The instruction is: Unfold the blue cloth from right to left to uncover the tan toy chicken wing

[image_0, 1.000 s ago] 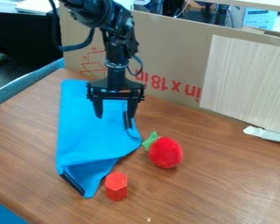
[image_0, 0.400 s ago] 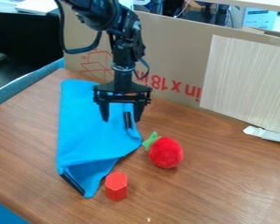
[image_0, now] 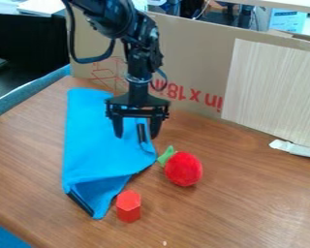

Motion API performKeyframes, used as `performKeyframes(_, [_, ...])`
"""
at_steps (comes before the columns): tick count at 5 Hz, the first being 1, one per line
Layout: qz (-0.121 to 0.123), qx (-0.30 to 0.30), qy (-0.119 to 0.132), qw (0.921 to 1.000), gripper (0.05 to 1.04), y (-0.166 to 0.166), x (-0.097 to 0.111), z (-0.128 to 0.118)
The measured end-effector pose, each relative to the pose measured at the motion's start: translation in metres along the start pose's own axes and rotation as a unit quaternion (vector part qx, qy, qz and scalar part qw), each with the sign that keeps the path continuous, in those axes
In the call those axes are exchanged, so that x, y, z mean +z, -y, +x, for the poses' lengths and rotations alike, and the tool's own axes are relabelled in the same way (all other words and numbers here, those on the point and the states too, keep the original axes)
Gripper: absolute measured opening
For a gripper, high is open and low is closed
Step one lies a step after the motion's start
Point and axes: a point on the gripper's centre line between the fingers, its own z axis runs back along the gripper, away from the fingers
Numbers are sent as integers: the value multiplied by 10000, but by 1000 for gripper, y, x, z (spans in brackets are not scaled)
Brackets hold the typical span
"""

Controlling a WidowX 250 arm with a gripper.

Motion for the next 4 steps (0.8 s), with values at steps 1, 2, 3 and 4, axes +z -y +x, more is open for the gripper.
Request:
performKeyframes(1, [41,-16,-55,10000,1000,1,-8,1])
performKeyframes(2, [43,-28,-45,10000,949,1,-9,2])
performKeyframes(3, [49,-39,-59,10000,697,2,-13,3])
performKeyframes(4, [37,-85,-94,9999,393,2,-15,2])
